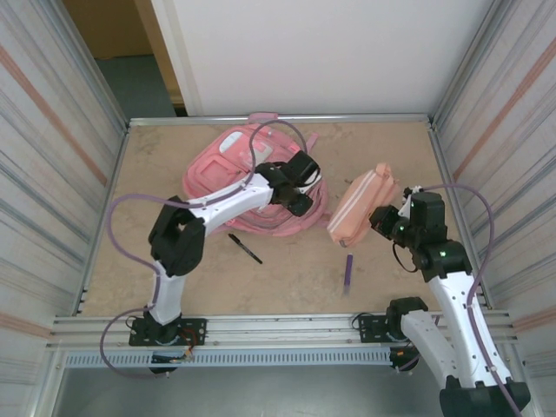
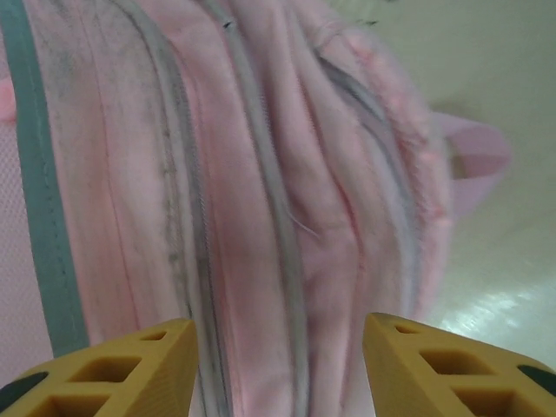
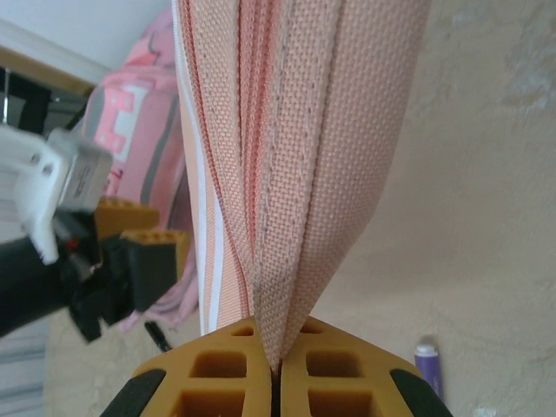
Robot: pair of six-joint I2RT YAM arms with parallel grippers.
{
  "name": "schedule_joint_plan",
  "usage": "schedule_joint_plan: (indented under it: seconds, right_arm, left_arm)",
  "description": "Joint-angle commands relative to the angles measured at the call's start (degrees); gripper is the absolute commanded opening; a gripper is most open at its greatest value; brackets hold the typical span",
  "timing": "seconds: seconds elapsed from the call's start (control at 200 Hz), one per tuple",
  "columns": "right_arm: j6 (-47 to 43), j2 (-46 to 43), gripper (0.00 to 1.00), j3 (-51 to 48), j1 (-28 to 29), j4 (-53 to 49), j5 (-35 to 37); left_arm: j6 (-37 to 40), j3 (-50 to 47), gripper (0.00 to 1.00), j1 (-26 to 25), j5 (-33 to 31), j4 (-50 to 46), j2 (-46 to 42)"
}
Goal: Pack the student bag
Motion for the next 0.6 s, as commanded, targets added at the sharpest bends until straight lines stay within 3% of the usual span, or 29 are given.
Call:
schedule_joint_plan:
  seconds: [0.0,0.21,0.311,0.381,0.466,0.531,0.596]
  right_arm:
    - [-0.36,-1.16,0.06,0.01,-0.30,0.73,-3.42]
    - [-1.54,-1.56,0.06,0.99,-0.32,0.85,-5.39]
    - [-2.03,-0.99,0.06,1.28,-0.26,0.38,-5.32]
    - [-1.86,-0.65,0.07,0.53,-0.33,1.66,-5.90]
    - [-1.86,0.45,0.07,0.30,-0.36,1.71,-6.65]
    - [-1.70,1.64,0.07,-0.03,-0.37,1.55,-7.93]
    - [-0.28,3.21,0.07,-1.22,-0.40,3.12,-10.05]
  left_arm:
    - [-0.80,3.45,0.50,1.19,-10.45,-4.74,2.72]
    - [-1.38,6.50,0.40,2.22,-14.06,-3.96,8.72]
    - [-2.30,7.56,0.20,3.57,-7.29,-3.86,10.15]
    - [-3.07,7.23,0.16,4.74,-2.10,-3.83,10.22]
    - [-2.75,6.94,0.13,4.76,-0.08,-5.10,7.97]
    - [-2.30,6.77,0.00,4.64,-0.10,-5.89,4.07]
    - [-0.34,6.35,0.00,4.75,-0.26,-6.03,-1.02]
